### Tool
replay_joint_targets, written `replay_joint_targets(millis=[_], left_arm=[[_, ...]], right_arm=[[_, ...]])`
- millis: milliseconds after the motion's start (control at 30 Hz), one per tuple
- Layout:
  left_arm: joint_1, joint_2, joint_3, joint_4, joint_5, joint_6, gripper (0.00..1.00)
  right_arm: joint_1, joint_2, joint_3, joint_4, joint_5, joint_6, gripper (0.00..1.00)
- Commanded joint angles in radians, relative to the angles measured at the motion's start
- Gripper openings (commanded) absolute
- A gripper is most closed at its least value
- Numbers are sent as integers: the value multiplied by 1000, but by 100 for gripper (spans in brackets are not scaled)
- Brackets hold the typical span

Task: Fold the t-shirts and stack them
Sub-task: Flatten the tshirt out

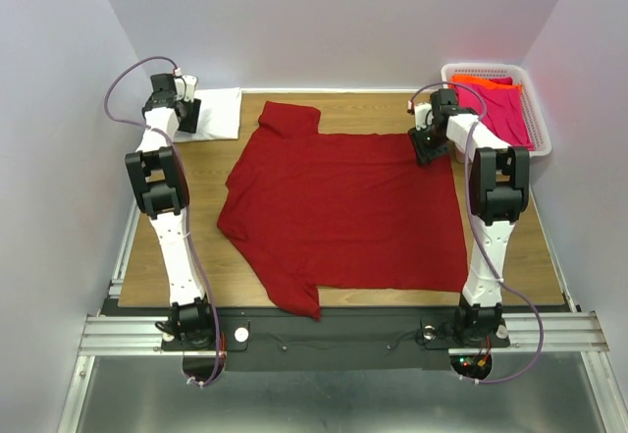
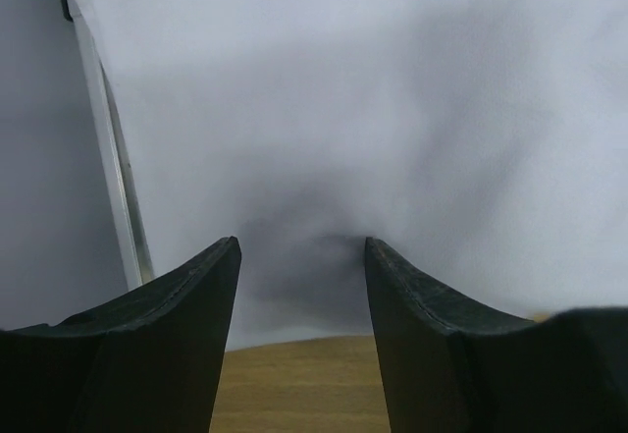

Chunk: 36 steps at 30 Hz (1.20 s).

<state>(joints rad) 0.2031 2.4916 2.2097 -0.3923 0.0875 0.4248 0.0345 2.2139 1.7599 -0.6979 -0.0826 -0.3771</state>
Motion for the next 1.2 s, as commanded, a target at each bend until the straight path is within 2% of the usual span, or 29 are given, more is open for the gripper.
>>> replay_joint_targets(millis=[0, 167, 267, 367, 500, 600, 833, 1033, 1167], left_arm=[[7, -199, -71, 38, 145, 37, 71], [-39, -397, -249, 38, 233, 77, 72], [-89, -532, -425, 38, 284, 109, 72], [-163, -641, -630, 38, 308, 120, 71], [-263, -680, -783, 84, 313, 80, 68], [-315, -672, -861, 142, 294, 39, 68], [-353, -564, -866, 162, 230, -3, 67], [-349, -418, -745, 116, 149, 0, 64], [-324, -286, -558, 78, 133, -3, 63]], right_arm=[[-12, 101, 33, 8, 35, 14, 42], [-11, 107, 99, -6, 35, 20, 43], [-12, 50, 73, -11, 12, 21, 51], [-10, -78, 6, -12, -43, 24, 61], [-12, -137, -58, -17, -62, 24, 61], [-10, -146, -100, -20, -65, 11, 57], [-10, -91, -157, -18, -80, -2, 52], [-10, 45, -53, -12, -65, 14, 50], [-10, 182, 123, -6, -22, 46, 48]])
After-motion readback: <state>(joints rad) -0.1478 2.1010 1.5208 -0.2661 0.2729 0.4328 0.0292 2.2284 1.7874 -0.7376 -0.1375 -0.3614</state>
